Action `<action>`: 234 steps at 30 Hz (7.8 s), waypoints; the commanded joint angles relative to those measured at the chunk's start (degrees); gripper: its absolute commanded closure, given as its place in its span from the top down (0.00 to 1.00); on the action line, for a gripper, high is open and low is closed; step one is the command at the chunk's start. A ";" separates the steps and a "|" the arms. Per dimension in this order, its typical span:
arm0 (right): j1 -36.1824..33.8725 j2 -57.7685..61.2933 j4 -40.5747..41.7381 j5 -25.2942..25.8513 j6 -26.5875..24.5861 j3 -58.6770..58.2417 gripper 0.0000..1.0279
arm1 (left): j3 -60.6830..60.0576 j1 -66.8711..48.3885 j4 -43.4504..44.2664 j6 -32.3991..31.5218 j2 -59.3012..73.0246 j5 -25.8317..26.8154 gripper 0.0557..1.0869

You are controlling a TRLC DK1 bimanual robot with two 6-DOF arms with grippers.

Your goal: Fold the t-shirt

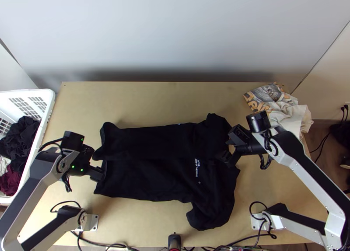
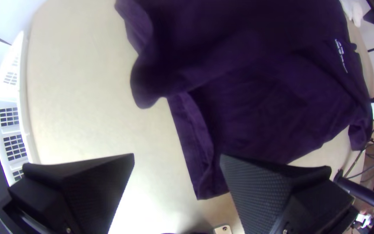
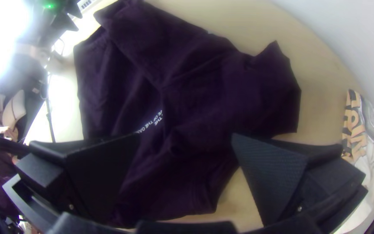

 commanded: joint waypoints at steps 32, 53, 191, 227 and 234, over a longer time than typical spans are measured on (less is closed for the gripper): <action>12.81 -11.35 -19.52 0.56 -1.63 7.15 0.96 | -4.16 -13.78 -4.02 -9.05 14.75 4.13 0.41; 17.03 -12.85 -22.77 1.17 -1.46 3.90 0.96 | -3.81 -11.32 -5.25 -8.34 9.92 3.61 0.03; 4.46 12.38 -9.15 1.96 -12.80 20.77 0.03 | 20.27 3.97 1.52 -5.53 13.08 1.23 0.03; -6.79 43.84 -9.76 2.05 -25.98 43.63 0.03 | 31.35 3.27 14.35 -0.79 35.76 -2.20 0.03; -8.72 48.76 -10.11 2.05 -26.68 42.48 0.03 | 32.58 3.18 16.20 -0.52 41.03 -2.20 0.03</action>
